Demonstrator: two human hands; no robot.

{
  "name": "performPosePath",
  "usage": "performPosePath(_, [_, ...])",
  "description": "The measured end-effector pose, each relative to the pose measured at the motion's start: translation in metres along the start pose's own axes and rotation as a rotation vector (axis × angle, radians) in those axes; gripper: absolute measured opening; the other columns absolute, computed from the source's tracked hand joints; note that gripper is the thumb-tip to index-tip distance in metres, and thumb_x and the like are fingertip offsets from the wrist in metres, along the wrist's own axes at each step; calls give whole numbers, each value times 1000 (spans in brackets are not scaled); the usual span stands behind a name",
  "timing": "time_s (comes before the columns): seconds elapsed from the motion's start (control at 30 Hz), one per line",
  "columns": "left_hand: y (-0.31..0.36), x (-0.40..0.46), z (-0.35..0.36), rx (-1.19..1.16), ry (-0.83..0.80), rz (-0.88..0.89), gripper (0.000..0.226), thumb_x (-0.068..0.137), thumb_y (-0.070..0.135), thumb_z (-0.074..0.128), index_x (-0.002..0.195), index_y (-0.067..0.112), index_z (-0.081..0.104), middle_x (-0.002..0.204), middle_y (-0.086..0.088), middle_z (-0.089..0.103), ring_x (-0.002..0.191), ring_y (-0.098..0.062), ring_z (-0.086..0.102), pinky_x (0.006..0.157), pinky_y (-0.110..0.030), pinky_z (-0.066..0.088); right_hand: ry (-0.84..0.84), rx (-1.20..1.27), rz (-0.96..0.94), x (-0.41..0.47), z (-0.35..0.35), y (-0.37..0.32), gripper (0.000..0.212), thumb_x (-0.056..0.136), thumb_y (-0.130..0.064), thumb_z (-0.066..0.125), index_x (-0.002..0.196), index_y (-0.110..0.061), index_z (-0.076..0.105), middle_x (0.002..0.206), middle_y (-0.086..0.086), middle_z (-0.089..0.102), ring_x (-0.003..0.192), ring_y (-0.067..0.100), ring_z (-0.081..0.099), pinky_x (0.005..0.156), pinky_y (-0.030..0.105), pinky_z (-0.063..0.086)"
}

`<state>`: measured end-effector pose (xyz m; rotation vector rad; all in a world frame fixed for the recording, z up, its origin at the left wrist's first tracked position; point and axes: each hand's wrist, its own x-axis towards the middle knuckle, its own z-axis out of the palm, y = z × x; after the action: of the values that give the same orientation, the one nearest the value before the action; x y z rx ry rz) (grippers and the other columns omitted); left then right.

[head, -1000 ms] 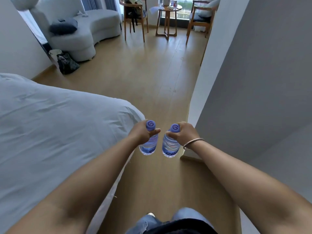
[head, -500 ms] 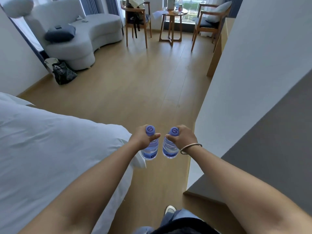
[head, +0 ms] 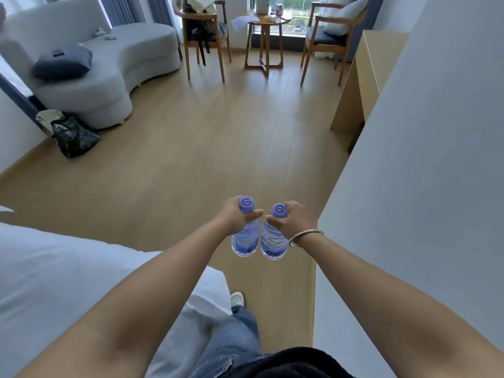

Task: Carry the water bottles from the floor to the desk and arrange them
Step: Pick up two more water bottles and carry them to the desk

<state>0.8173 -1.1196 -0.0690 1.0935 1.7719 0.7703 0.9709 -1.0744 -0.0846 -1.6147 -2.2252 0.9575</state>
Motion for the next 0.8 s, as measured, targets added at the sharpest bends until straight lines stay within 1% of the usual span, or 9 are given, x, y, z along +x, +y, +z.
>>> performPosePath(0.07, [10, 35, -16, 31, -28, 22, 24, 83, 17, 70, 80, 6, 49, 77, -9, 47, 72, -18, 41, 62, -22, 38, 11, 5, 7, 36, -5, -11, 32, 80, -35, 65, 61, -15, 49, 76, 6, 49, 69, 21, 47, 60, 28, 31])
performPosePath(0.1, [16, 53, -26, 44, -40, 36, 24, 83, 18, 70, 83, 6, 50, 79, -10, 47, 74, -19, 41, 64, -25, 37, 22, 8, 16, 54, -8, -17, 34, 80, -36, 65, 59, -16, 47, 76, 6, 48, 68, 21, 47, 60, 28, 30])
performPosePath(0.17, [30, 94, -49, 70, -64, 67, 26, 83, 20, 71, 79, 8, 48, 75, -8, 45, 72, -19, 39, 63, -27, 35, 44, 2, 42, 93, -16, -29, 35, 80, -38, 64, 61, -14, 50, 76, 6, 48, 69, 22, 47, 60, 29, 31])
performPosePath(0.27, [49, 151, -76, 118, -98, 113, 37, 83, 21, 70, 66, 14, 39, 64, -1, 37, 65, -18, 34, 62, -27, 32, 82, 10, 64, 145, -28, -42, 37, 80, -41, 64, 71, -5, 59, 76, 8, 51, 69, 23, 49, 60, 31, 34])
performPosePath(0.43, [69, 233, -91, 137, -78, 154, 41, 83, 19, 70, 61, 17, 35, 59, 3, 36, 55, -11, 31, 53, -22, 29, 136, 30, 103, 220, -44, -50, 36, 79, -43, 64, 71, -10, 52, 75, 6, 50, 68, 22, 47, 60, 30, 34])
performPosePath(0.53, [80, 278, -96, 133, -112, 139, 34, 84, 22, 69, 68, 13, 40, 64, 0, 39, 59, -14, 34, 55, -22, 30, 137, 8, 118, 264, -57, -47, 35, 80, -43, 63, 73, -10, 53, 78, 6, 51, 72, 22, 49, 62, 31, 36])
performPosePath(0.63, [92, 327, -93, 127, -120, 109, 30, 83, 26, 70, 77, 10, 45, 71, -5, 43, 67, -18, 38, 59, -24, 34, 142, -8, 130, 312, -70, -37, 37, 80, -44, 62, 71, -10, 50, 76, 6, 49, 68, 22, 47, 59, 29, 33])
performPosePath(0.73, [112, 385, -84, 117, -111, 88, 33, 83, 27, 69, 72, 12, 43, 70, -3, 42, 68, -18, 38, 59, -25, 33, 156, -11, 153, 368, -88, -22, 40, 80, -45, 61, 62, -15, 42, 73, 3, 47, 66, 20, 44, 56, 28, 30])
performPosePath(0.8, [129, 421, -79, 128, -99, 79, 32, 84, 29, 69, 76, 9, 45, 73, -6, 44, 71, -20, 39, 62, -27, 34, 155, -22, 153, 403, -102, -12, 42, 80, -47, 61, 60, -18, 37, 73, 2, 46, 66, 20, 44, 57, 28, 30])
